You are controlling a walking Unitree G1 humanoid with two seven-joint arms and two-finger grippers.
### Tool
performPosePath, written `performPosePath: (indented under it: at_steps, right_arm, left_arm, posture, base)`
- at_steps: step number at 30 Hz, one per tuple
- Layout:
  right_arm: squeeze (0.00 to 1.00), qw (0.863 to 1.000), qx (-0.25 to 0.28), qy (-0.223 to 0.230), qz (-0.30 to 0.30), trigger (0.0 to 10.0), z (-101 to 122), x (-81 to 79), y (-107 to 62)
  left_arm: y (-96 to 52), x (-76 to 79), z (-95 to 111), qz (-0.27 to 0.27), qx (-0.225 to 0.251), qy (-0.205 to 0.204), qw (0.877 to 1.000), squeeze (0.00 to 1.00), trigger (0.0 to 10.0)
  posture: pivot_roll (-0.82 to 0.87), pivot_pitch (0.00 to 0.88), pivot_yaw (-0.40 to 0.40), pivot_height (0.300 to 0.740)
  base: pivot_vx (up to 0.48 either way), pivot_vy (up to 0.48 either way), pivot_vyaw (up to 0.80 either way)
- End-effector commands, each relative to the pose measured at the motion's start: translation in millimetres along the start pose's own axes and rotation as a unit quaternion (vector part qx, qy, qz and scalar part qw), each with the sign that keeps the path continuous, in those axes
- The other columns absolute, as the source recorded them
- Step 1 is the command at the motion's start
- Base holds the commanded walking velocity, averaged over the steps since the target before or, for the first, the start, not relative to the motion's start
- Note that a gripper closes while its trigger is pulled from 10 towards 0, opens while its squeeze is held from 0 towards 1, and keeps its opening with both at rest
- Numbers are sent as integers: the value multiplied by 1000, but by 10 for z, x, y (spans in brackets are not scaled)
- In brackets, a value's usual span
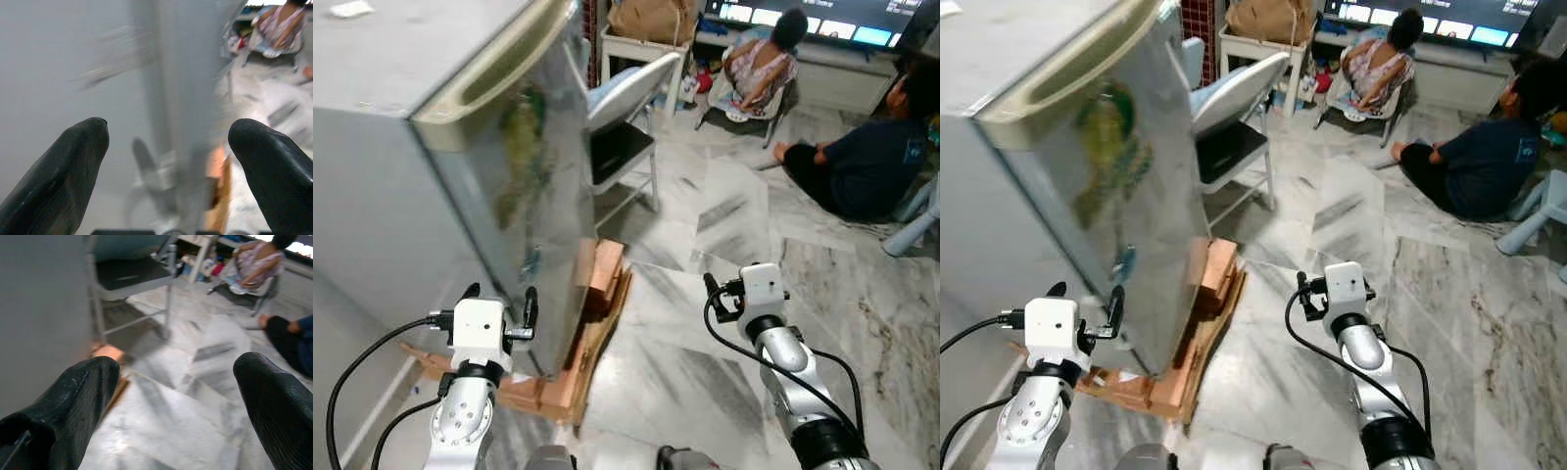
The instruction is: Restocking fridge
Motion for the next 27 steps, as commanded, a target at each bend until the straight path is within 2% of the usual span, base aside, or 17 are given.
performPosePath:
  at_steps: [1,5,12,27]
  right_arm:
    - [0,1000,-6,-3,-5,10000,-8,42,-11]
    - [0,1000,-6,-2,0,10000,-6,22,-9]
    - [0,1000,-6,-3,1,10000,18,33,10]
    - [0,1000,-15,-9,9,10000,-5,14,6]
  left_arm:
    - [-2,17,0,-4,-2,-2,1000,0,10000]
    - [8,16,6,-2,0,-2,1000,0,10000]
    - [33,69,43,-14,10,4,1000,0,10000]
    - [33,213,60,-50,19,0,999,0,10000]
  posture:
    - [44,86,-26,740]
    - [45,87,-30,740]
    - [41,88,-37,740]
    - [37,84,-41,740]
  base:
    - [0,469,0]
    - [0,392,0]
    - [0,0,0]
    - [0,0,-780]
Point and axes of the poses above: a point about 5 cm out from each wrist's last joint towards the gripper, its own y axis pointing out of the wrist towards the gripper, its own z axis along the axis of the wrist's last joint, x = y × z, the point moved 6 cm from there along y, pointing out of the wrist towards the gripper, and after that the axes turned 4 degrees about -y, right-handed, at the moved point
